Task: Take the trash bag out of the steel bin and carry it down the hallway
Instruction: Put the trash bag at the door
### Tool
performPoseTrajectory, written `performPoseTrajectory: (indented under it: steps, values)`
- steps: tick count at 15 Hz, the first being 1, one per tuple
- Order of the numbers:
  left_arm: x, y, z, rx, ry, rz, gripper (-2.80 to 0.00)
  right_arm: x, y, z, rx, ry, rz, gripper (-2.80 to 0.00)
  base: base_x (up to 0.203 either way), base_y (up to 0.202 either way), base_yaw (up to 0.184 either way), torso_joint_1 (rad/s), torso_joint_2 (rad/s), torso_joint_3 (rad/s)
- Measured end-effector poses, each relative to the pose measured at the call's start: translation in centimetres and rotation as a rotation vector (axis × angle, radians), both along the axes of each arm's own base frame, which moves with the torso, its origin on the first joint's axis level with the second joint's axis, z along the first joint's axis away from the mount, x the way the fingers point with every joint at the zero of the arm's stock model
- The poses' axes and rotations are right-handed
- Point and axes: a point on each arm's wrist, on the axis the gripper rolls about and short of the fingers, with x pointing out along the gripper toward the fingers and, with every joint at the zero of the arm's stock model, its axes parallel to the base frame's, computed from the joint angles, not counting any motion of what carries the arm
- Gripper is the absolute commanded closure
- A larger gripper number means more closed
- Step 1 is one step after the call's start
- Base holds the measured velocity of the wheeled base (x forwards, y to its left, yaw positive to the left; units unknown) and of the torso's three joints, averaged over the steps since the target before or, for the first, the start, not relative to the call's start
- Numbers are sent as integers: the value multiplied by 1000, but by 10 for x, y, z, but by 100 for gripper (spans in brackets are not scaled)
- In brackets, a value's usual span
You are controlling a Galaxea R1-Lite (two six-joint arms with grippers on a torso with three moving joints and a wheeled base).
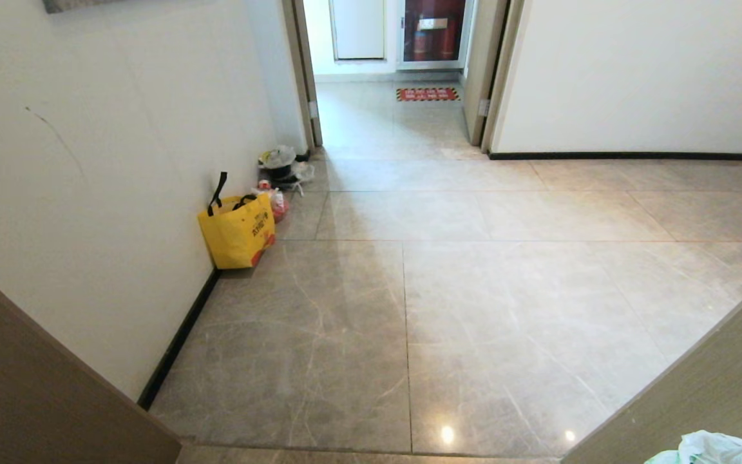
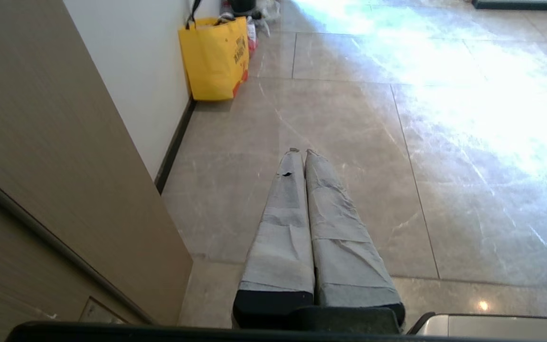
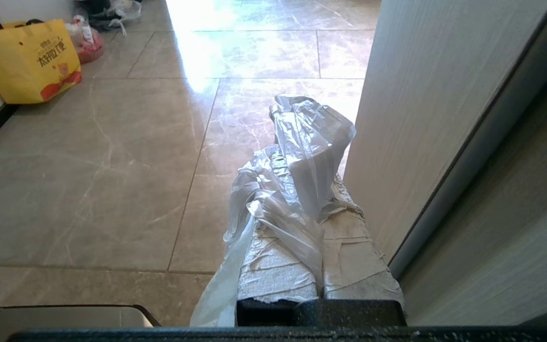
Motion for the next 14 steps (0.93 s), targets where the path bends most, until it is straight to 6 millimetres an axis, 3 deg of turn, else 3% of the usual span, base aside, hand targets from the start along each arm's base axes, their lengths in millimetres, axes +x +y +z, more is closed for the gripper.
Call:
performPoseTrajectory:
  steps: [7,11,14]
  values:
    - [0,0,0,0,0,0,0,0,0,0,-1,0,0,0,0,7,1,0,0,1]
    - [0,0,0,2,0,-1,0,0,0,0,0,0,0,0,72,165,9,0,4,2]
    - [0,0,0,1,-1,-1,0,0,0,0,2,0,1,0,6,25,-1,0,5,0]
